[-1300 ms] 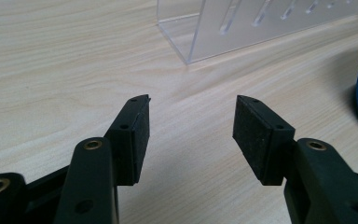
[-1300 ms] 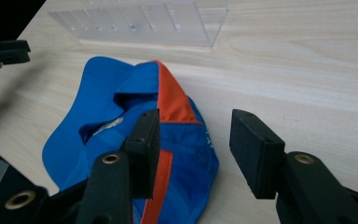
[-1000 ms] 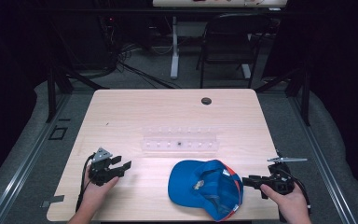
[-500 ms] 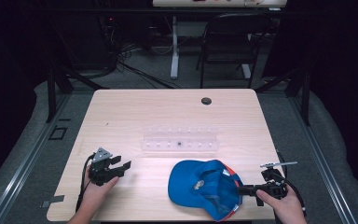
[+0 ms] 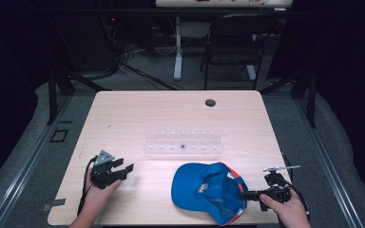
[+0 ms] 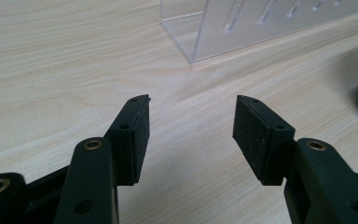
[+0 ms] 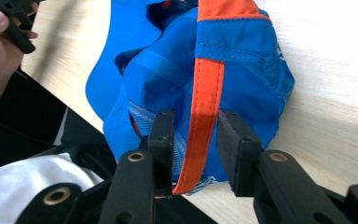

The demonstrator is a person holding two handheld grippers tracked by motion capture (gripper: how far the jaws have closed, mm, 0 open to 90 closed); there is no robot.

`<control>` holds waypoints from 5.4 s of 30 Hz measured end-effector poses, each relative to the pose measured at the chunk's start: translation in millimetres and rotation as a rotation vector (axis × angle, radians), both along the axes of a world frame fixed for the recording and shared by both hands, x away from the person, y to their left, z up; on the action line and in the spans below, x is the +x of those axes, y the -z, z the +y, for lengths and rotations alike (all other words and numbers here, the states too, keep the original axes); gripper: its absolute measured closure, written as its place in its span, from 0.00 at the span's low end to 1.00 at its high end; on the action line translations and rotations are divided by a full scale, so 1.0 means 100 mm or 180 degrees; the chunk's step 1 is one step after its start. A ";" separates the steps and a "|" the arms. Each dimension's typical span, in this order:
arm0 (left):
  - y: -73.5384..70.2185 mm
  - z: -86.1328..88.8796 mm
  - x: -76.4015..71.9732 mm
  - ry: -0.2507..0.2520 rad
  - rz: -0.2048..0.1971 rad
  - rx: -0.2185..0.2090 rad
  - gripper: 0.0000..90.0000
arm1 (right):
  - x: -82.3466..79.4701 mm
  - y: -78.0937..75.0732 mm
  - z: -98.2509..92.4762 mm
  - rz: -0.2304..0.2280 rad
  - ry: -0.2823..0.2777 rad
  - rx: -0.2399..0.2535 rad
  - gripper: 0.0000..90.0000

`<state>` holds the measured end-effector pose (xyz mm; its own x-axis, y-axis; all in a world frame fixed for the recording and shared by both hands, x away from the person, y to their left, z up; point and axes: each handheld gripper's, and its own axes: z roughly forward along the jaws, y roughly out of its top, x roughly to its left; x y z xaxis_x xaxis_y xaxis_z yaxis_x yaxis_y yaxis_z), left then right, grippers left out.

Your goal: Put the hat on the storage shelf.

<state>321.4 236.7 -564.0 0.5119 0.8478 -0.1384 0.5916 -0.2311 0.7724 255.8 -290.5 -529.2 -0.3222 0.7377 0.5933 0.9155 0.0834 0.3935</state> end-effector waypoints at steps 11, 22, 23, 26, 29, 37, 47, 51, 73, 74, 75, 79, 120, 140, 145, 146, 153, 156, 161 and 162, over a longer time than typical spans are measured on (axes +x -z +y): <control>0.00 0.01 0.00 0.0009 0.0007 0.0013 0.52 | 0.01 0.04 0.03 0.0052 0.0021 -0.0035 0.73; 0.00 0.00 0.00 -0.0007 -0.0001 0.0001 0.52 | 0.01 0.01 0.02 0.0126 -0.0051 0.0114 0.79; 0.00 0.00 0.00 -0.0003 -0.0001 0.0010 0.52 | 0.01 0.00 0.02 0.0123 -0.0048 0.0126 0.81; 0.00 0.00 0.00 -0.0003 0.0016 -0.0005 0.52 | 0.02 -0.02 0.03 0.0137 -0.0034 0.0147 0.82; 0.00 0.01 0.00 0.0001 0.0017 -0.0003 0.52 | 0.03 -0.02 0.03 0.0120 0.0007 0.0158 0.83; 0.00 0.01 0.00 -0.0005 0.0000 0.0013 0.52 | 0.05 -0.06 0.03 0.0180 0.0047 0.0132 0.86; 0.00 0.01 0.00 -0.0004 -0.0003 0.0000 0.52 | 0.09 -0.15 -0.01 0.0205 0.0137 0.0116 0.87; 0.00 0.01 0.00 -0.0015 0.0002 -0.0008 0.52 | 0.12 -0.20 -0.03 0.0223 0.0166 0.0078 0.87; 0.01 -0.01 0.01 -0.0006 0.0005 0.0008 0.52 | 0.35 -0.67 0.02 0.0229 0.0030 -0.0477 0.87; 0.01 -0.01 0.01 -0.0004 0.0007 0.0008 0.52 | 0.36 -0.70 0.03 0.0225 0.0030 -0.0524 0.87; 0.02 -0.01 0.01 -0.0005 0.0009 0.0013 0.52 | 0.38 -0.73 0.04 0.0231 0.0013 -0.0549 0.87; 0.01 -0.01 0.00 -0.0005 0.0010 0.0004 0.52 | 0.42 -0.85 0.08 0.0217 0.0004 -0.0684 0.87; 0.02 -0.03 0.01 0.0016 0.0010 0.0026 0.52 | 0.73 -1.69 0.37 0.0351 -0.0144 -0.1045 0.87; 0.02 -0.02 0.01 0.0034 0.0066 0.0030 0.52 | 0.83 -1.97 0.46 0.0511 -0.0116 -0.0548 0.87; 0.02 -0.03 0.01 0.0034 0.0057 0.0027 0.52 | 0.85 -2.00 0.46 0.0571 -0.0105 -0.0370 0.87; 0.02 -0.03 0.01 0.0036 0.0074 0.0045 0.52 | 0.85 -2.00 0.46 0.0558 -0.0101 -0.0350 0.87; 0.02 -0.03 0.01 0.0036 0.0070 0.0040 0.52 | 0.86 -2.08 0.44 0.0586 -0.0068 -0.0106 0.87; 0.02 -0.03 0.01 0.0049 0.0070 0.0053 0.52 | 0.86 -2.06 0.42 0.0606 -0.0077 -0.0011 0.87; 0.02 -0.03 0.01 0.0028 0.0036 0.0034 0.52 | 0.89 -2.04 0.39 0.0591 -0.0058 0.0186 0.87; 0.02 -0.03 0.01 0.0028 0.0033 0.0034 0.52 | 0.89 -2.04 0.39 0.0570 -0.0037 0.0234 0.87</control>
<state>322.4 233.7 -566.4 0.5178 0.8448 -0.1348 0.5975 -0.2444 0.7637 344.7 -251.9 -325.4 -0.2148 0.6870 0.6942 0.9706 0.0715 0.2296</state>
